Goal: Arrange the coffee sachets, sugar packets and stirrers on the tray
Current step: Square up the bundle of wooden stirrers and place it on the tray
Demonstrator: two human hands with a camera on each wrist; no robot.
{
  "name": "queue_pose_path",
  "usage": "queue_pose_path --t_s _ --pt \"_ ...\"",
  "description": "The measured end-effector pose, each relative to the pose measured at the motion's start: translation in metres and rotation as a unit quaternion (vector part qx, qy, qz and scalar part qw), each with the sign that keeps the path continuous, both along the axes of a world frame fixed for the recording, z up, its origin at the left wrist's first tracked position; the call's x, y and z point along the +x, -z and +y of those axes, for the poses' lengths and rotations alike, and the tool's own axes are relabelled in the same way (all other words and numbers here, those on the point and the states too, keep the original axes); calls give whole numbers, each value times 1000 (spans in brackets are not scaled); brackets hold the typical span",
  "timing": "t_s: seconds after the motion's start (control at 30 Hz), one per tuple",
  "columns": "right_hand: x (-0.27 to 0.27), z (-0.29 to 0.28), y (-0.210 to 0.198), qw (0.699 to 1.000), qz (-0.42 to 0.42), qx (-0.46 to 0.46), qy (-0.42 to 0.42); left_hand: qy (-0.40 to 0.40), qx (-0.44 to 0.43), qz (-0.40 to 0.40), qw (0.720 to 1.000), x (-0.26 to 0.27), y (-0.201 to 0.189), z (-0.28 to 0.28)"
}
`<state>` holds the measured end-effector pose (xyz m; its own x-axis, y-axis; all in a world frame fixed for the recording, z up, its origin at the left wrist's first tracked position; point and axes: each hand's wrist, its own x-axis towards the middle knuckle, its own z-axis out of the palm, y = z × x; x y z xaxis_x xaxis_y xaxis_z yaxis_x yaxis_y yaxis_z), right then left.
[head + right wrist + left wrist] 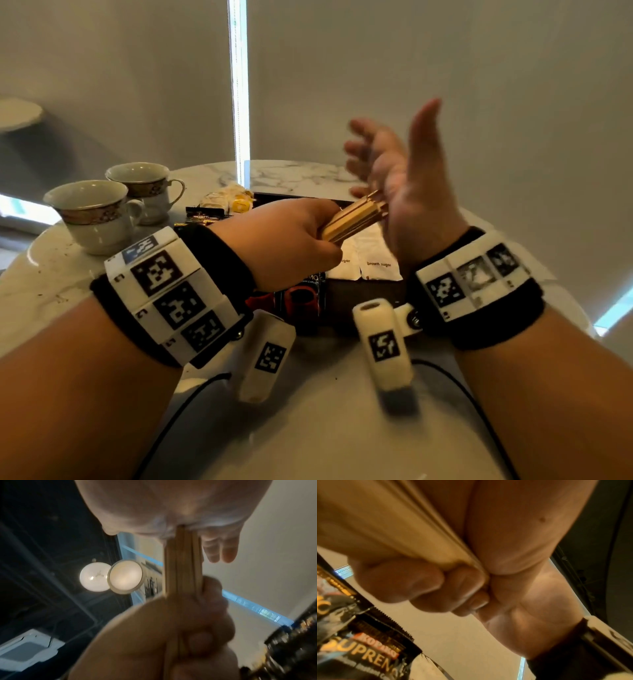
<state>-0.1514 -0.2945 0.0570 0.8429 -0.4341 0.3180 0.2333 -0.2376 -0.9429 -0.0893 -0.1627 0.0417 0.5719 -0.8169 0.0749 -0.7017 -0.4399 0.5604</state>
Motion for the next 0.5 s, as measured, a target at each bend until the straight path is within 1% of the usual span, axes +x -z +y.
queue_pose_path --t_s 0.03,0.1,0.2,0.23,0.27,0.33,0.37,0.43,0.5 --pt "2 5 3 999 13 -26 -22 -1 4 2 1000 -1 0 0" --pt "2 5 2 998 -3 -56 -25 -1 4 8 1000 0 -1 0" --pt "-1 -11 -2 999 -32 -2 -21 1 -3 3 1000 2 -3 1" --pt "-1 -11 -1 999 -26 -6 -30 0 -3 3 1000 1 -2 1" --pt "0 -11 3 998 -12 -29 -47 0 -4 4 1000 1 -2 1" --pt "7 -5 13 991 32 -108 -75 4 4 4 1000 0 0 0" --pt "9 -5 15 985 49 -145 -74 3 10 3 1000 0 0 -1" --pt "6 -10 14 981 57 -176 -54 -5 9 -1 1000 2 -1 1" --pt "0 -15 10 972 39 -230 -25 -8 1 -5 1000 3 -3 2"
